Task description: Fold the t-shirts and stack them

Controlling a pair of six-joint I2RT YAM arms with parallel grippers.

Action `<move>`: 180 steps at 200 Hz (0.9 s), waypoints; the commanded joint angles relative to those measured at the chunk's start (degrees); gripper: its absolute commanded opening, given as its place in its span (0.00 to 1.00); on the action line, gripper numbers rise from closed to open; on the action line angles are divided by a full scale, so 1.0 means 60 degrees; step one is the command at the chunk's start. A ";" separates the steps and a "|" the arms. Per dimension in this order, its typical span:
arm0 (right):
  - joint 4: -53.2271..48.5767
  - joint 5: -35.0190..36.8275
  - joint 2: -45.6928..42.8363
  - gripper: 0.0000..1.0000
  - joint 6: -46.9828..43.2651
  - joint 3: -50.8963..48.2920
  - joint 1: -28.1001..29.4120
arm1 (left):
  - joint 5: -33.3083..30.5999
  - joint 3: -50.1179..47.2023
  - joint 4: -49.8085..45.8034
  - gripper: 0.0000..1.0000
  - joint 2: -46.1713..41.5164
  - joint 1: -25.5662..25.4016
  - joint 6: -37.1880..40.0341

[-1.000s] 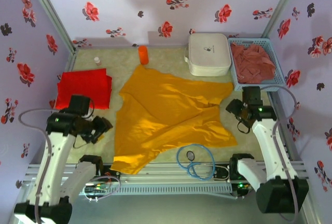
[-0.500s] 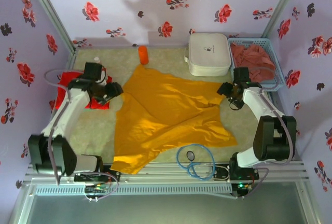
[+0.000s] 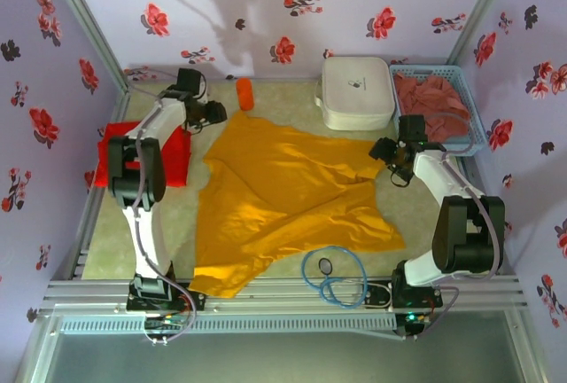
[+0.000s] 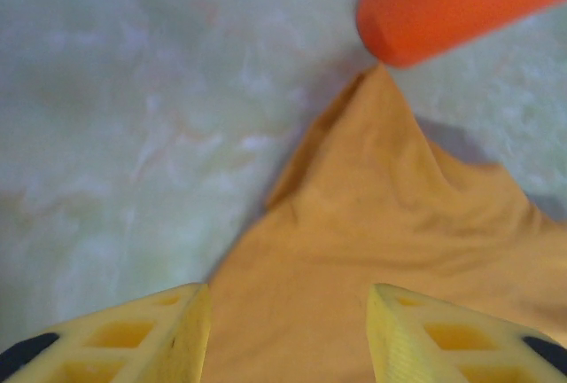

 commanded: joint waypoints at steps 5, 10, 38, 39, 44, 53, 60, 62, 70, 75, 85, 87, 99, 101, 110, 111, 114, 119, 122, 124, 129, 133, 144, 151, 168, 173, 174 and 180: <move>-0.0158 0.0001 -0.0116 0.83 -0.0345 -0.0111 -0.0075 | -0.0174 0.0854 0.0454 0.50 0.0692 -0.0183 0.0692; -0.0170 0.0003 -0.0155 0.83 -0.0371 -0.0101 -0.0075 | -0.0165 0.1019 0.0444 0.50 0.0850 -0.0217 0.0721; -0.0200 0.0009 -0.0204 0.83 -0.0407 -0.0067 -0.0071 | -0.0069 0.1745 0.0431 0.51 0.1730 -0.0486 0.0815; -0.0200 0.0010 -0.0201 0.83 -0.0408 -0.0062 -0.0073 | -0.0062 0.1759 0.0430 0.51 0.1758 -0.0494 0.0815; -0.0211 0.0005 -0.0177 0.83 -0.0405 -0.0062 -0.0074 | -0.0028 0.1903 0.0395 0.51 0.1881 -0.0540 0.0828; -0.0255 0.0009 -0.0158 0.83 -0.0427 -0.0005 -0.0075 | -0.0036 0.2115 0.0363 0.51 0.2082 -0.0642 0.0884; -0.0273 0.0010 -0.0157 0.83 -0.0425 0.0024 -0.0075 | -0.0116 0.2246 0.0323 0.52 0.2216 -0.0718 0.0888; -0.0273 0.0010 -0.0155 0.83 -0.0427 0.0023 -0.0075 | -0.0154 0.2294 0.0307 0.52 0.2281 -0.0727 0.0888; -0.0292 0.0010 -0.0165 0.83 -0.0447 0.0021 -0.0074 | -0.0252 0.2487 0.0230 0.52 0.2463 -0.0753 0.0854; -0.0286 0.0010 -0.0164 0.83 -0.0447 0.0013 -0.0075 | -0.0269 0.2582 0.0192 0.52 0.2564 -0.0764 0.0823; -0.0288 0.0017 -0.0190 0.83 -0.0462 -0.0009 -0.0074 | -0.0337 0.2764 0.0112 0.51 0.2765 -0.0772 0.0807; -0.0292 0.0012 -0.0196 0.83 -0.0466 -0.0011 -0.0074 | -0.0356 0.2790 0.0101 0.52 0.2792 -0.0766 0.0813; -0.0292 0.0009 -0.0212 0.83 -0.0483 -0.0027 -0.0075 | -0.0511 0.2871 0.0098 0.51 0.2909 -0.0765 0.0827; -0.0293 0.0010 -0.0220 0.83 -0.0486 -0.0045 -0.0075 | -0.0539 0.2860 0.0101 0.52 0.2919 -0.0768 0.0814; -0.0299 0.0014 -0.0227 0.83 -0.0502 -0.0059 -0.0074 | -0.0595 0.2818 0.0178 0.52 0.2935 -0.0765 0.0815; -0.0286 0.0012 -0.0242 0.83 -0.0499 -0.0058 -0.0074 | -0.0596 0.2808 0.0186 0.51 0.2939 -0.0772 0.0808; -0.0279 0.0010 -0.0249 0.83 -0.0497 -0.0069 -0.0075 | -0.0597 0.2788 0.0206 0.51 0.2955 -0.0778 0.0801; -0.0274 0.0010 -0.0255 0.83 -0.0488 -0.0072 -0.0075 | -0.0597 0.2767 0.0237 0.51 0.2973 -0.0765 0.0787; -0.0264 0.0010 -0.0249 0.83 -0.0483 -0.0082 -0.0075 | -0.0597 0.2756 0.0238 0.51 0.2979 -0.0765 0.0786; -0.0260 0.0010 -0.0255 0.83 -0.0482 -0.0084 -0.0071 | -0.0597 0.2755 0.0238 0.51 0.2984 -0.0772 0.0786; -0.0253 0.0008 -0.0256 0.83 -0.0475 -0.0086 -0.0074 | -0.0597 0.2741 0.0238 0.49 0.2997 -0.0787 0.0786; -0.0246 0.0010 -0.0239 0.83 -0.0468 -0.0085 -0.0075 | -0.0582 0.2719 0.0238 0.48 0.2993 -0.0780 0.0784; -0.0229 0.0010 -0.0222 0.83 -0.0454 -0.0088 -0.0075 | -0.0573 0.2622 0.0260 0.42 0.2975 -0.0801 0.0764; -0.0246 -0.0003 -0.0211 0.83 -0.0471 -0.0071 -0.0071 | -0.0582 0.2522 0.0330 0.37 0.2935 -0.0815 0.0749; -0.0263 -0.0048 -0.0199 0.83 -0.0466 -0.0062 -0.0075 | -0.0582 0.2185 0.0528 0.24 0.2762 -0.0874 0.0711; -0.0260 -0.0054 -0.0201 0.83 -0.0461 -0.0065 -0.0073 | -0.0578 0.2100 0.0569 0.19 0.2707 -0.0900 0.0712; -0.0259 -0.0051 -0.0207 0.83 -0.0471 -0.0060 -0.0074 | -0.0580 0.2083 0.0572 0.18 0.2693 -0.0905 0.0705; -0.0273 -0.0034 -0.0220 0.83 -0.0479 -0.0056 -0.0075 | -0.0581 0.1972 0.0590 0.14 0.2613 -0.0930 0.0698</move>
